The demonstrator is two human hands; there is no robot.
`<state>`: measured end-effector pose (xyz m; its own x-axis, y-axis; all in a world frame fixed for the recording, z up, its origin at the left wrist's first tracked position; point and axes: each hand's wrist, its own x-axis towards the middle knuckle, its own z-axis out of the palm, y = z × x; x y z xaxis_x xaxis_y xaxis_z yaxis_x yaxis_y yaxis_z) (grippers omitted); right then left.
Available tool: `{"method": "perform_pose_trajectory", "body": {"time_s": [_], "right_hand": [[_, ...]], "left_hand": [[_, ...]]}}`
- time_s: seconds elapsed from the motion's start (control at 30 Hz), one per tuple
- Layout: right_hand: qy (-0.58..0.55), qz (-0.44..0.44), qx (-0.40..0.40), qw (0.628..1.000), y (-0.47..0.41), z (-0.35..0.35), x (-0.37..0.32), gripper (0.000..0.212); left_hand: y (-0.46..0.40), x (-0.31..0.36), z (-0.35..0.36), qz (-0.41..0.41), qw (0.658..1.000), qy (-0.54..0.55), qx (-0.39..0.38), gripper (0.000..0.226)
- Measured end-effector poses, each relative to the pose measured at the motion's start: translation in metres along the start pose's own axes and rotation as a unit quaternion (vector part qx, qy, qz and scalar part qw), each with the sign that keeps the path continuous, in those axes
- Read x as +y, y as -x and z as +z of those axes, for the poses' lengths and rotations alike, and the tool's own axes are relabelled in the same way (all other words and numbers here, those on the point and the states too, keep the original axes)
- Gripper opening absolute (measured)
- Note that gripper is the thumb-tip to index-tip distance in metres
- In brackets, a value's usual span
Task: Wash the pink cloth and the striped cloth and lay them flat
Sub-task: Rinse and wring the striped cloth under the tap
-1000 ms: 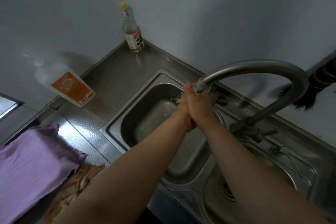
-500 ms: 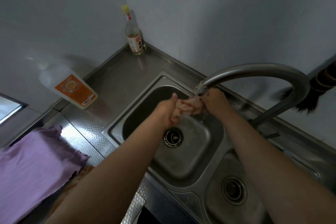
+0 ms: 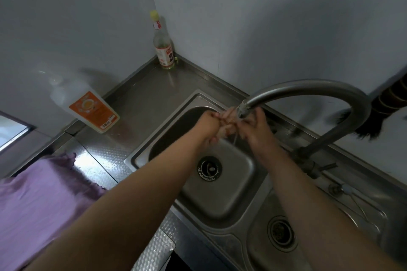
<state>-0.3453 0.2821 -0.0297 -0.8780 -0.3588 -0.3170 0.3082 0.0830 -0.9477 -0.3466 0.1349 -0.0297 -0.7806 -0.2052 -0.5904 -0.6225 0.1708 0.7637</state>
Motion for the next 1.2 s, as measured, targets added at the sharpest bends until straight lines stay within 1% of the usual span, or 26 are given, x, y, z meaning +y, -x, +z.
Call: {"method": "perform_pose_trajectory", "body": {"time_s": [0.03,0.07,0.1,0.13,0.2,0.23,0.27,0.3,0.37,0.4,0.47,0.53,0.63,0.67,0.73,0.8,0.83,0.87,0.9,0.93,0.97,1.03,1.07,1.13,1.17,1.2], "right_hand": [[0.015,-0.031,-0.020,0.999,0.007,0.015,-0.003,0.041],[0.040,-0.058,-0.032,0.997,0.013,0.028,-0.004,0.042],[0.075,-0.090,-0.034,0.993,0.016,0.037,-0.005,0.042],[0.110,-0.122,-0.019,0.986,0.015,0.041,-0.004,0.037],[0.151,-0.154,0.052,0.975,0.009,0.041,-0.008,0.020],[0.142,-0.147,0.091,0.975,0.006,0.040,-0.009,0.022],[0.111,-0.130,0.128,0.977,0.004,0.041,-0.013,0.029],[0.075,-0.112,0.155,0.979,0.003,0.043,-0.019,0.036],[0.057,-0.056,0.185,0.979,-0.003,0.047,-0.024,0.043],[0.064,-0.032,0.194,0.978,-0.006,0.050,-0.024,0.042],[0.044,-0.021,0.214,0.976,-0.012,0.052,-0.023,0.037],[0.007,-0.032,0.244,0.969,-0.017,0.054,-0.023,0.033],[0.006,-0.027,0.259,0.966,-0.020,0.052,-0.025,0.031],[0.013,-0.014,0.258,0.966,-0.021,0.050,-0.025,0.030],[0.022,0.037,0.236,0.971,-0.026,0.044,-0.021,0.017],[0.021,0.093,0.200,0.975,-0.031,0.029,-0.017,0.025],[0.062,0.109,0.181,0.975,-0.032,0.019,-0.017,0.028],[0.133,0.111,0.166,0.971,-0.033,0.008,-0.017,0.029],[0.207,0.092,0.156,0.961,-0.031,-0.003,-0.017,0.031],[0.254,0.069,0.138,0.955,-0.027,-0.011,-0.016,0.033],[0.271,0.052,0.106,0.955,-0.024,-0.017,-0.013,0.031],[0.242,0.025,0.038,0.969,-0.016,-0.023,-0.007,0.016],[0.240,0.030,0.004,0.970,-0.016,-0.025,-0.003,0.010],[0.241,0.070,-0.048,0.967,-0.013,-0.026,-0.001,0.019],[0.195,0.097,-0.046,0.975,-0.014,-0.027,-0.003,0.023],[0.099,0.131,-0.020,0.986,-0.013,-0.026,-0.007,0.023]], "left_hand": [[0.005,0.000,0.008,-0.023,0.998,0.055,-0.016,0.026],[0.009,0.001,0.018,-0.018,0.995,0.095,-0.016,0.032],[0.010,-0.001,0.027,-0.002,0.992,0.128,-0.016,0.033],[0.011,-0.004,0.036,0.027,0.989,0.141,-0.030,0.031],[0.013,-0.009,0.053,0.026,0.984,0.169,-0.040,0.034],[0.012,-0.014,0.056,0.023,0.986,0.163,-0.029,0.037],[0.013,-0.017,0.056,0.036,0.989,0.141,-0.015,0.043],[0.013,-0.019,0.055,0.036,0.989,0.144,-0.019,0.049],[0.013,-0.020,0.053,0.009,0.989,0.150,-0.017,0.051],[0.014,-0.020,0.053,-0.020,0.985,0.170,-0.018,0.048],[0.018,-0.019,0.051,-0.072,0.971,0.227,-0.027,0.040],[0.017,-0.022,0.053,-0.097,0.963,0.250,-0.024,0.039],[0.020,-0.022,0.055,-0.116,0.954,0.276,-0.028,0.042],[0.021,-0.023,0.054,-0.113,0.955,0.273,-0.035,0.045],[0.022,-0.025,0.050,-0.102,0.960,0.255,-0.055,0.047],[0.021,-0.030,0.041,-0.094,0.966,0.231,-0.072,0.045],[0.019,-0.030,0.033,-0.089,0.969,0.222,-0.067,0.043],[0.014,-0.030,0.023,-0.078,0.973,0.209,-0.051,0.038],[0.010,-0.030,0.011,-0.058,0.981,0.184,-0.034,0.029],[0.006,-0.030,-0.001,-0.030,0.987,0.156,-0.021,0.018],[0.004,-0.027,-0.012,0.004,0.991,0.135,-0.021,0.013],[0.002,-0.018,-0.029,0.062,0.992,0.095,-0.046,0.018],[0.002,-0.014,-0.034,0.083,0.992,0.073,-0.058,0.020],[0.003,-0.005,-0.038,0.107,0.991,0.049,-0.057,0.020],[0.002,-0.003,-0.038,0.116,0.991,0.055,-0.047,0.021],[0.002,0.000,-0.035,0.120,0.990,0.074,-0.030,0.021]]}}
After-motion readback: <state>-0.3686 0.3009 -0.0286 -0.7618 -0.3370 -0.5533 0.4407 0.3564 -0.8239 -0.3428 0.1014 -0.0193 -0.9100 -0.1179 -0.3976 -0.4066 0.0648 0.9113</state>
